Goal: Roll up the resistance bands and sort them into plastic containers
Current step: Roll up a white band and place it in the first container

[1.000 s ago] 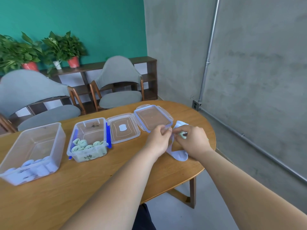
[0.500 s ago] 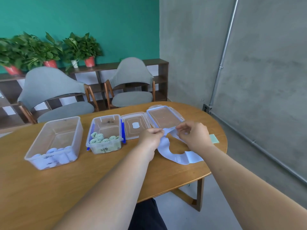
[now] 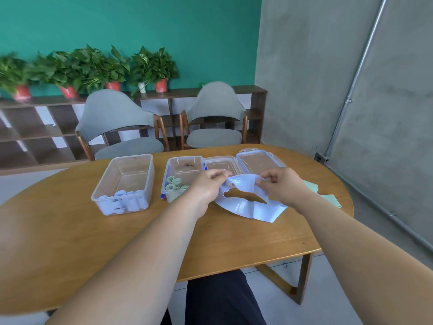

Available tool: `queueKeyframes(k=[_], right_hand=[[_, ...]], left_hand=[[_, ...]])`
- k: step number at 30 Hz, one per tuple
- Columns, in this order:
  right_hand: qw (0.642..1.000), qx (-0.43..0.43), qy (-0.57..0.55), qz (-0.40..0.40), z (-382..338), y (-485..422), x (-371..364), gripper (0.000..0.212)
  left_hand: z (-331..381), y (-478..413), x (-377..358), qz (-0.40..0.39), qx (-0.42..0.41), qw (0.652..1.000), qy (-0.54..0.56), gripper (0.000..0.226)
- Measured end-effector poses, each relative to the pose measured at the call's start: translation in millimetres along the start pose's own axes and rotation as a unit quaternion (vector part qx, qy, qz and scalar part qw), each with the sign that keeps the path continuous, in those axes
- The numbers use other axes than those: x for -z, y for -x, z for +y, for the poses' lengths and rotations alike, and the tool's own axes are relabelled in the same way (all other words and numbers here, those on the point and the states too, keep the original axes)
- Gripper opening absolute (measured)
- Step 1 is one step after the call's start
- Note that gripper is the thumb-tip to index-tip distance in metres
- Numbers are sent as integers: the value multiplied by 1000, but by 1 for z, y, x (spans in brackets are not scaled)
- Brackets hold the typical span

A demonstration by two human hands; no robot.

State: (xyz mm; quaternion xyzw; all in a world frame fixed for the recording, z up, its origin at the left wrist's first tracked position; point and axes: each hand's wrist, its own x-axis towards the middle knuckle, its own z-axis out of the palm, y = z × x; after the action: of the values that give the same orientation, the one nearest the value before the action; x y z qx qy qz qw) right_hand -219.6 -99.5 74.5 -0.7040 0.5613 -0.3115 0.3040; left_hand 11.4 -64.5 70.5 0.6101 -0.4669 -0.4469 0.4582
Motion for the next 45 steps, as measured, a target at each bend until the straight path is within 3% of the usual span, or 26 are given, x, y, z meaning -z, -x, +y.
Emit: queueKeyframes(k=[3, 9, 13, 17, 20, 23, 28, 34, 39, 45], right_hand=[[993, -14, -100, -67, -13, 1, -2, 10], [975, 0, -165, -148, -38, 3, -15, 26], [972, 40, -138, -184, -57, 3, -28, 47], [974, 90, -77, -193, -84, 3, -44, 53], [971, 156, -32, -176, -106, 4, -61, 47], [965, 201, -44, -163, -127, 5, -81, 26], [939, 235, -89, -234, -167, 11, -113, 12], [916, 239, -88, -309, -211, 24, -156, 40], [924, 185, -140, -305, -244, 35, -191, 36], [906, 175, -211, -323, -276, 48, -230, 31]], left_hand=[[-1, 9, 23, 8, 8, 1000, 15, 20], [-8, 25, 64, -1, -9, 1000, -5, 16], [-13, 35, 83, 31, -20, 999, -6, 11], [-16, 50, 105, 45, -13, 999, -4, 12], [-18, 62, 126, 43, -6, 999, 2, 14], [-19, 74, 147, 24, -12, 1000, 6, 22], [-20, 93, 184, 26, -21, 999, 33, 25], [-19, 118, 221, 98, -56, 991, 75, 26], [-23, 136, 248, 220, -93, 970, 30, 18], [-31, 159, 278, 287, -98, 952, 44, 20]])
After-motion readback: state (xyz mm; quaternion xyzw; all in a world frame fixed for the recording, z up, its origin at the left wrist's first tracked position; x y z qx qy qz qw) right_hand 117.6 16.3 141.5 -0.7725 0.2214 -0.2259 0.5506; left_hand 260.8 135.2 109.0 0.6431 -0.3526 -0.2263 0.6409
